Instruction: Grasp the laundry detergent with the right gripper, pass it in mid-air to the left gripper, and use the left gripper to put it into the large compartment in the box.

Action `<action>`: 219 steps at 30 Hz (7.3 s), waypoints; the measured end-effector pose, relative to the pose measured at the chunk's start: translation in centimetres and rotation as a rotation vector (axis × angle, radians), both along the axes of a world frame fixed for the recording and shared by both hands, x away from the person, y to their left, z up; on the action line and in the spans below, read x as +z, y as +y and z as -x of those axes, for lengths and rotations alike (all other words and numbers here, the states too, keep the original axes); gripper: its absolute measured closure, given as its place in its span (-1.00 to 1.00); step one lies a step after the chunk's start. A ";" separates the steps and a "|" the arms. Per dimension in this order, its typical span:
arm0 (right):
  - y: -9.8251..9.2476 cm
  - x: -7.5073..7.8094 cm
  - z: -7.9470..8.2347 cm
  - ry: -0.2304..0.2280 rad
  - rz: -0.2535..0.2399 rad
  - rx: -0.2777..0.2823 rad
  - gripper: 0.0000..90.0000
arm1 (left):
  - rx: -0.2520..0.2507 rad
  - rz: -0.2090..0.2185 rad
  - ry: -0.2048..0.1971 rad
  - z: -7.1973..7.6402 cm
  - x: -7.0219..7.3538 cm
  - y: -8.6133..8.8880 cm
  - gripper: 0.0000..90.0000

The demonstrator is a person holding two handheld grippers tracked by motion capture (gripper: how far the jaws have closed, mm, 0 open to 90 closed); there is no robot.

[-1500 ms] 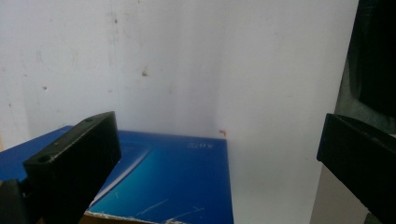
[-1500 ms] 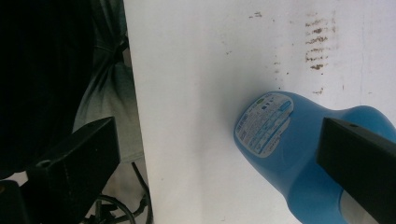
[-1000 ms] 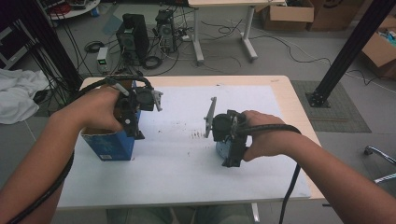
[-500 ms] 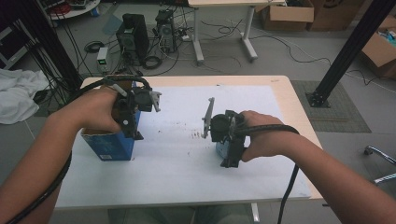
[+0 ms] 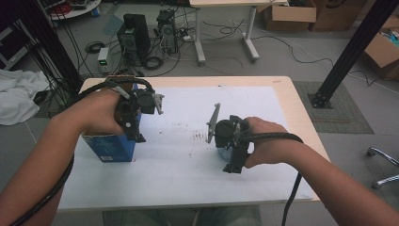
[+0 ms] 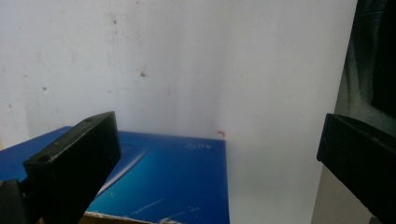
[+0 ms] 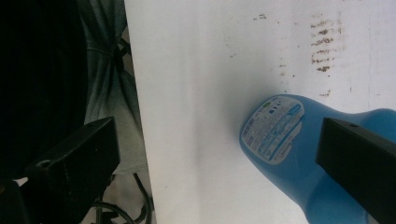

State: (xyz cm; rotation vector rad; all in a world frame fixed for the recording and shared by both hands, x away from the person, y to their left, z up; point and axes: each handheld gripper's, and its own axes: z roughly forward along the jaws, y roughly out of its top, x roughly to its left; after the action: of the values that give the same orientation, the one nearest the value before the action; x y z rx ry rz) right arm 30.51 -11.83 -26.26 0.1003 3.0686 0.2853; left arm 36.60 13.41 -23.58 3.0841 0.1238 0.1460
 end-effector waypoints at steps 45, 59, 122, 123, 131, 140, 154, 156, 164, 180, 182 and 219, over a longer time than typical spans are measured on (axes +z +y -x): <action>-15.5 -9.1 2.6 -0.136 -0.741 -0.536 -1.00 | -0.029 0.018 -0.020 0.0 0.5 -0.9 -1.00; -12.7 -13.2 -1.3 -0.125 -0.773 -0.554 -1.00 | -0.025 0.017 -0.020 0.4 0.4 -0.8 -1.00; -9.8 -17.4 -2.3 -0.294 -0.992 -0.669 -0.41 | -0.017 0.024 -0.036 0.6 0.5 -0.1 -1.00; -9.8 -17.5 -2.3 -0.291 -1.000 -0.668 -0.40 | -0.017 0.023 -0.034 0.6 0.4 -0.2 -1.00; -9.6 -17.5 -2.2 -0.299 -1.007 -0.663 -0.33 | -0.020 0.024 -0.032 0.5 0.3 -0.4 -1.00; -9.5 -17.5 -2.1 -0.315 -1.021 -0.655 -0.25 | -0.021 0.017 -0.025 0.4 0.0 -0.5 -1.00; -9.1 -17.9 -1.7 -0.354 -1.011 -0.649 -0.07 | -0.022 0.020 -0.022 0.2 -0.1 -0.5 -1.00; -9.1 -17.9 -1.7 -0.355 -1.011 -0.648 -0.06 | -0.023 0.021 -0.022 0.2 -0.1 -0.5 -1.00; -9.1 -17.2 -2.1 -0.328 -0.976 -0.634 -0.02 | -0.026 0.022 -0.018 0.3 -0.3 -0.6 -1.00; -8.0 -12.3 -0.7 -0.235 -0.971 -0.397 -0.02 | -0.035 0.005 -0.017 0.9 0.5 -1.7 -1.00; -7.8 -12.1 -0.6 -0.225 -0.972 -0.381 -0.02 | -0.038 0.003 -0.018 1.0 0.5 -1.8 -1.00; 3.4 -14.3 -1.8 -0.051 -0.991 -0.048 0.00 | -0.110 -0.007 0.038 3.3 -1.5 -5.7 -1.00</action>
State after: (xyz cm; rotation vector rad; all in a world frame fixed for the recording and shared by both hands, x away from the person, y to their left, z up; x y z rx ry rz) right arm 32.33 -8.46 -40.59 0.1941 2.5463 1.7015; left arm 33.30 7.68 -25.07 3.0926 -0.0444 0.0827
